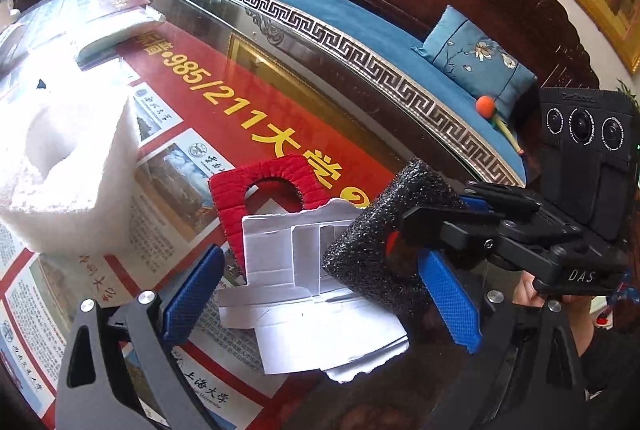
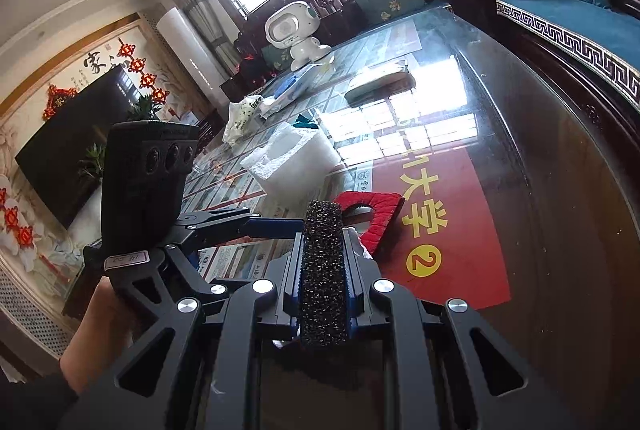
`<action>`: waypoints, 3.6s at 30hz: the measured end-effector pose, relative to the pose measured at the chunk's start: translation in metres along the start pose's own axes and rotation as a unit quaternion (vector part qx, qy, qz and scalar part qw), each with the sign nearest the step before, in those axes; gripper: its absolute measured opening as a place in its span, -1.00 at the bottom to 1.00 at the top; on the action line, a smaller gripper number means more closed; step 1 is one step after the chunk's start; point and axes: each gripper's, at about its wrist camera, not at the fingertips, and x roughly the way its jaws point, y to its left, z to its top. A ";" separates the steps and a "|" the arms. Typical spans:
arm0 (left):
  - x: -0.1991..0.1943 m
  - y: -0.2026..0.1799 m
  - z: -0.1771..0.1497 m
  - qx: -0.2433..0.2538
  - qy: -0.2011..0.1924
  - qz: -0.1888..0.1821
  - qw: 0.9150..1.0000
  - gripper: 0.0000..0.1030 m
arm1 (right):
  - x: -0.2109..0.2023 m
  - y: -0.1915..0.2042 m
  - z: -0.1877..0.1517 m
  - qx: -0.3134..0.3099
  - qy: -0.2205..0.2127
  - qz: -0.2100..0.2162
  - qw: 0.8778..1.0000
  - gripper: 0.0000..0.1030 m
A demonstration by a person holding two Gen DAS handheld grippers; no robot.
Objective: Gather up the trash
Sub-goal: 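Close the left gripper on the white paper sheets beside the held foam, then carry the paper and black foam down over the yellow bucket with both grippers, then open both grippers to drop the paper and foam into the bucket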
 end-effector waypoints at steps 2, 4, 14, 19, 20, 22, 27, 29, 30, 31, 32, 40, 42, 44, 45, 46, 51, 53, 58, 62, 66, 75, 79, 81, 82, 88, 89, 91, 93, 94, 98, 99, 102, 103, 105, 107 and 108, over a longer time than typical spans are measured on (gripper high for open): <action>0.002 0.001 0.000 0.003 0.003 -0.021 1.000 0.89 | 0.001 0.000 -0.001 0.000 0.002 0.002 1.000 -0.68; 0.004 -0.001 0.000 0.008 0.005 -0.040 0.999 0.89 | 0.001 0.000 -0.001 -0.001 0.002 0.000 1.000 -0.68; 0.001 -0.008 -0.011 0.007 -0.001 -0.035 0.999 -0.03 | 0.001 0.005 0.000 -0.006 0.003 -0.002 1.000 -0.68; -0.003 -0.009 -0.020 0.010 -0.011 -0.029 0.999 -0.16 | 0.000 0.007 -0.003 -0.007 0.002 -0.007 1.000 -0.68; -0.003 -0.010 -0.020 0.009 -0.013 -0.028 0.999 -0.18 | -0.001 0.007 -0.003 -0.007 0.001 -0.008 1.000 -0.68; -0.005 -0.011 -0.021 0.009 -0.017 -0.025 1.000 -0.19 | -0.004 0.009 -0.003 -0.009 -0.002 -0.010 1.000 -0.68; -0.012 -0.010 -0.020 0.002 -0.033 -0.026 0.999 -0.19 | -0.018 0.014 0.000 -0.021 -0.017 -0.022 0.999 -0.68; -0.014 -0.012 -0.019 0.005 -0.036 -0.027 0.999 -0.19 | -0.021 0.015 0.000 -0.024 -0.021 -0.024 0.999 -0.68; -0.015 -0.013 -0.018 0.008 -0.037 -0.025 0.999 -0.19 | -0.022 0.015 0.000 -0.024 -0.022 -0.025 0.999 -0.68; -0.015 -0.015 -0.018 0.011 -0.037 -0.024 0.999 -0.19 | -0.022 0.015 0.000 -0.024 -0.020 -0.024 0.999 -0.68; -0.015 -0.017 -0.018 0.015 -0.036 -0.024 0.999 -0.19 | -0.022 0.014 -0.001 -0.022 -0.019 -0.022 0.999 -0.68; -0.014 -0.026 -0.019 0.033 -0.026 -0.004 0.999 -0.19 | -0.021 0.019 -0.003 -0.039 -0.013 -0.039 0.998 -0.68; -0.014 -0.031 -0.017 0.041 -0.025 -0.002 0.999 -0.19 | -0.022 0.019 -0.001 -0.040 -0.015 -0.036 0.998 -0.68; -0.016 -0.034 -0.016 0.042 -0.028 -0.001 0.999 -0.10 | -0.026 0.018 0.001 -0.033 -0.019 -0.025 0.999 -0.68; -0.017 -0.036 -0.016 0.042 -0.030 -0.002 0.999 -0.06 | -0.028 0.016 0.002 -0.028 -0.021 -0.019 0.999 -0.68; -0.019 -0.035 -0.016 0.041 -0.032 0.001 0.999 0.10 | -0.029 0.016 0.003 -0.025 -0.022 -0.014 0.999 -0.68; -0.026 -0.033 -0.015 0.030 -0.039 0.009 0.999 0.44 | -0.036 0.022 0.005 -0.036 -0.027 -0.015 0.999 -0.68; -0.028 -0.034 -0.016 0.031 -0.041 0.008 0.999 0.45 | -0.037 0.025 0.005 -0.043 -0.028 -0.018 0.999 -0.68; -0.038 -0.038 -0.019 0.031 -0.055 -0.002 0.998 0.44 | -0.048 0.036 0.003 -0.052 -0.039 -0.014 0.998 -0.68; -0.063 -0.057 -0.030 0.048 -0.077 0.006 0.996 0.44 | -0.067 0.057 -0.003 -0.072 -0.047 -0.006 0.996 -0.68; -0.095 -0.089 -0.054 0.084 -0.094 0.038 0.991 0.44 | -0.088 0.090 -0.019 -0.107 -0.049 0.004 0.993 -0.68; -0.157 -0.155 -0.163 0.114 -0.105 0.094 0.983 0.44 | -0.131 0.162 -0.102 -0.148 -0.025 0.052 0.987 -0.68; -0.164 -0.175 -0.221 0.098 -0.096 0.102 0.985 0.44 | -0.139 0.181 -0.153 -0.148 0.012 0.069 0.987 -0.68; -0.160 -0.182 -0.253 0.088 -0.086 0.111 0.986 0.44 | -0.136 0.184 -0.176 -0.147 0.035 0.068 0.986 -0.68; -0.157 -0.184 -0.268 0.081 -0.078 0.113 0.987 0.44 | -0.132 0.185 -0.188 -0.148 0.051 0.068 0.985 -0.68; -0.123 -0.179 -0.342 0.025 -0.023 0.102 0.994 0.44 | -0.101 0.177 -0.259 -0.136 0.143 0.032 0.980 -0.68; -0.116 -0.177 -0.353 0.015 -0.012 0.098 0.995 0.44 | -0.095 0.172 -0.268 -0.128 0.156 0.027 0.979 -0.68; -0.103 -0.173 -0.368 0.001 0.004 0.096 0.995 0.44 | -0.086 0.166 -0.283 -0.120 0.175 0.014 0.977 -0.68; -0.093 -0.171 -0.378 -0.009 0.016 0.095 0.995 0.44 | -0.075 0.160 -0.296 -0.119 0.191 -0.005 0.974 -0.68; -0.089 -0.171 -0.383 -0.009 0.023 0.094 0.995 0.44 | -0.071 0.156 -0.301 -0.114 0.197 -0.007 0.974 -0.67; -0.075 -0.170 -0.392 -0.007 0.043 0.097 0.994 0.47 | -0.060 0.147 -0.313 -0.090 0.219 -0.008 0.972 -0.50; -0.072 -0.174 -0.391 -0.006 0.045 0.098 0.994 0.49 | -0.059 0.146 -0.312 -0.088 0.222 -0.011 0.971 -0.30; -0.071 -0.177 -0.389 0.000 0.048 0.100 0.994 0.53 | -0.061 0.146 -0.315 -0.084 0.221 -0.015 0.971 -0.20; -0.071 -0.178 -0.390 0.002 0.047 0.101 0.994 0.53 | -0.062 0.147 -0.313 -0.081 0.219 -0.016 0.972 -0.20; -0.074 -0.178 -0.389 0.006 0.044 0.104 0.994 0.53 | -0.067 0.143 -0.307 -0.075 0.208 -0.014 0.975 -0.20; -0.078 -0.179 -0.385 0.009 0.035 0.107 0.994 0.53 | -0.073 0.141 -0.299 -0.074 0.192 -0.013 0.979 -0.20; -0.084 -0.179 -0.380 0.012 0.027 0.111 0.993 0.53 | -0.076 0.142 -0.294 -0.075 0.182 -0.013 0.980 -0.20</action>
